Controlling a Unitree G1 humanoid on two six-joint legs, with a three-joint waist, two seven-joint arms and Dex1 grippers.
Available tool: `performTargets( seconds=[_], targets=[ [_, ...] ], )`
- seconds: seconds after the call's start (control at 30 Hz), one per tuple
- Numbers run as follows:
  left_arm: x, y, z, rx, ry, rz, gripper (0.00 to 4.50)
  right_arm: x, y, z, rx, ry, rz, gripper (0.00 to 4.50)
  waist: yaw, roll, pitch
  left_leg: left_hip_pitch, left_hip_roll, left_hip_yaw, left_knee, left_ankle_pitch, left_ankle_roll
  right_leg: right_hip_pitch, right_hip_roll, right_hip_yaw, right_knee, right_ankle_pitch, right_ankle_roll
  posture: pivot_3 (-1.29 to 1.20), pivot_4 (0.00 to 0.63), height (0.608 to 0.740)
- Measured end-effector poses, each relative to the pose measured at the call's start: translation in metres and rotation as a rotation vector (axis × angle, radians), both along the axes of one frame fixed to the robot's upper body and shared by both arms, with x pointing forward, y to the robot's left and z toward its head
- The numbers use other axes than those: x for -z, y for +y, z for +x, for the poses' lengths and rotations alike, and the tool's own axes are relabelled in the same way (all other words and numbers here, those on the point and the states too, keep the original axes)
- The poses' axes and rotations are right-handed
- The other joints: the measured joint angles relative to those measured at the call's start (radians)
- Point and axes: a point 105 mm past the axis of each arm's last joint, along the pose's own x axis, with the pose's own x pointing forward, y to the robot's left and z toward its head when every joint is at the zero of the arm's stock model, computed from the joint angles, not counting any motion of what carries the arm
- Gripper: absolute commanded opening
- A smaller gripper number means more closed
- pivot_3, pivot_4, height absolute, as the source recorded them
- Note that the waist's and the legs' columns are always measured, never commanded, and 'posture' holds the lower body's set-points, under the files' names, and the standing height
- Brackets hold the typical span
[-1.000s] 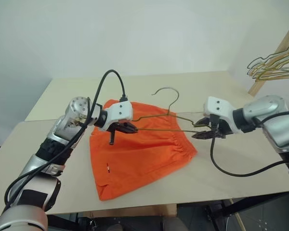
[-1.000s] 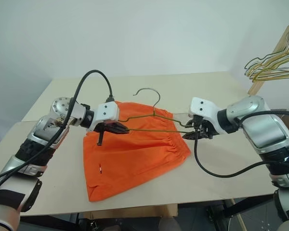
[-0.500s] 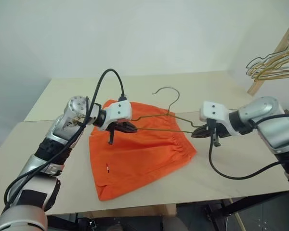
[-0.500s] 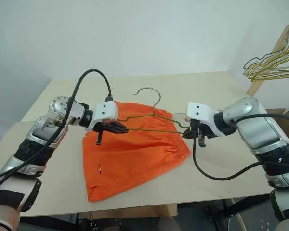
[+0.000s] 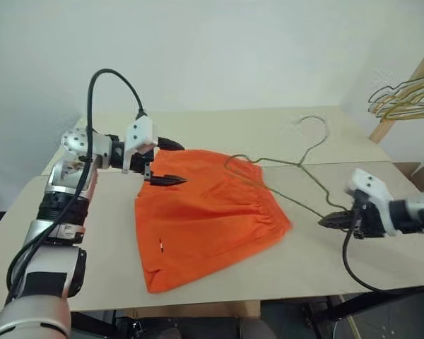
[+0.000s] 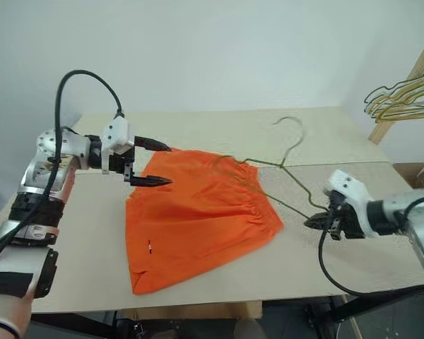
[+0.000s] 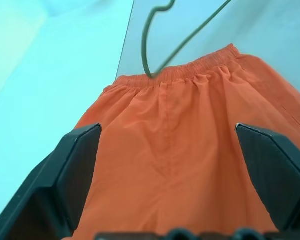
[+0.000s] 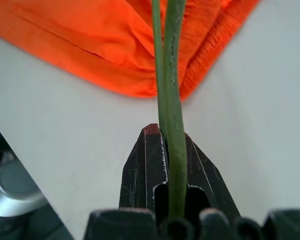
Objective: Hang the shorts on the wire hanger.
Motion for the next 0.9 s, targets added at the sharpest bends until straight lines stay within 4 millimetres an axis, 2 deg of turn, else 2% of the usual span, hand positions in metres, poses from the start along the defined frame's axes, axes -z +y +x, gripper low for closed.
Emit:
performTargets(
  seconds=[0.1, 0.2, 0.27, 0.37, 0.47, 0.63, 0.77, 0.9],
  targets=[
    [0.005, -0.003, -0.013, 0.035, 0.055, -0.052, 4.46, 0.009, -0.009, -0.009, 0.158, 0.105, 0.039, 0.00, -0.002, 0.000, 0.000, 0.001, 0.001, -0.001, 0.000, 0.000, 0.000, 0.000, 0.001, 0.001, 0.001, 0.000, 0.000, -0.12, 0.023, 0.740],
    [0.010, -0.011, -0.029, 0.083, 0.099, -0.084, 4.46, 0.022, -0.004, -0.014, 0.300, 0.235, 0.193, 0.00, -0.004, 0.000, 0.000, 0.001, 0.001, -0.001, 0.000, 0.000, 0.000, 0.002, 0.001, 0.002, 0.000, 0.000, 0.000, -0.13, 0.028, 0.740],
    [0.010, -0.017, -0.041, 0.124, 0.117, -0.096, 4.46, 0.029, -0.002, -0.012, 0.384, 0.311, 0.276, 0.00, -0.004, 0.000, 0.000, 0.001, 0.000, -0.001, 0.000, 0.000, 0.000, 0.002, 0.000, 0.002, 0.000, 0.000, 0.000, -0.13, 0.031, 0.740],
    [0.008, -0.023, -0.048, 0.143, 0.120, -0.101, 4.46, 0.031, -0.005, -0.007, 0.460, 0.371, 0.319, 0.00, -0.001, 0.000, 0.000, 0.001, 0.000, 0.000, 0.000, 0.000, 0.000, 0.002, 0.001, 0.002, 0.000, 0.000, 0.000, -0.13, 0.032, 0.740],
    [0.007, -0.024, -0.050, 0.143, 0.124, -0.100, 4.46, 0.032, -0.007, -0.003, 0.485, 0.403, 0.348, 0.00, 0.001, 0.000, 0.000, 0.001, 0.000, 0.002, 0.000, 0.000, 0.000, 0.002, 0.001, 0.001, -0.001, 0.000, 0.000, -0.11, 0.035, 0.740],
    [0.005, -0.027, -0.054, 0.158, 0.131, -0.104, 4.46, 0.045, -0.003, -0.008, 0.475, 0.501, 0.354, 0.00, 0.001, 0.000, 0.000, 0.001, 0.000, 0.002, 0.000, 0.000, 0.001, 0.002, 0.001, 0.001, -0.002, 0.000, 0.000, -0.10, 0.034, 0.740],
    [0.005, -0.025, -0.060, 0.179, 0.138, -0.111, 4.46, 0.036, -0.003, -0.015, 0.426, 0.535, 0.365, 0.00, 0.002, 0.000, 0.000, 0.001, 0.000, 0.002, 0.000, 0.000, 0.001, 0.003, 0.001, 0.001, -0.002, 0.000, 0.000, -0.09, 0.037, 0.740],
    [0.007, -0.023, -0.061, 0.171, 0.141, -0.106, 4.46, 0.036, -0.001, -0.020, 0.396, 0.572, 0.369, 0.00, 0.004, 0.000, 0.000, 0.002, 0.000, 0.003, 0.000, -0.001, 0.001, 0.004, 0.001, 0.001, -0.002, 0.000, 0.000, -0.09, 0.037, 0.740]
  ],
)
